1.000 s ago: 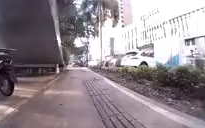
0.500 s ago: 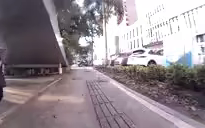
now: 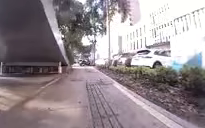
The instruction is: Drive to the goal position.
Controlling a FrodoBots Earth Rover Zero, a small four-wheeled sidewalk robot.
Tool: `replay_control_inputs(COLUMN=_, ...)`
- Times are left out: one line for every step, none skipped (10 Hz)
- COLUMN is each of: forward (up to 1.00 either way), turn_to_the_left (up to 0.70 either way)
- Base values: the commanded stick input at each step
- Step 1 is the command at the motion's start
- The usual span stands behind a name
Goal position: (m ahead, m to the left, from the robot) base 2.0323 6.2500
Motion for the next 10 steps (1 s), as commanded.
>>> replay_control_inputs(forward=0.70, turn_to_the_left=0.00)
replay_control_inputs(forward=0.70, turn_to_the_left=0.02)
replay_control_inputs(forward=0.70, turn_to_the_left=0.12)
replay_control_inputs(forward=0.70, turn_to_the_left=0.14)
replay_control_inputs(forward=0.70, turn_to_the_left=0.14)
replay_control_inputs(forward=0.70, turn_to_the_left=0.14)
replay_control_inputs(forward=0.70, turn_to_the_left=0.14)
replay_control_inputs(forward=0.70, turn_to_the_left=0.13)
replay_control_inputs(forward=0.70, turn_to_the_left=0.04)
replay_control_inputs(forward=0.70, turn_to_the_left=0.00)
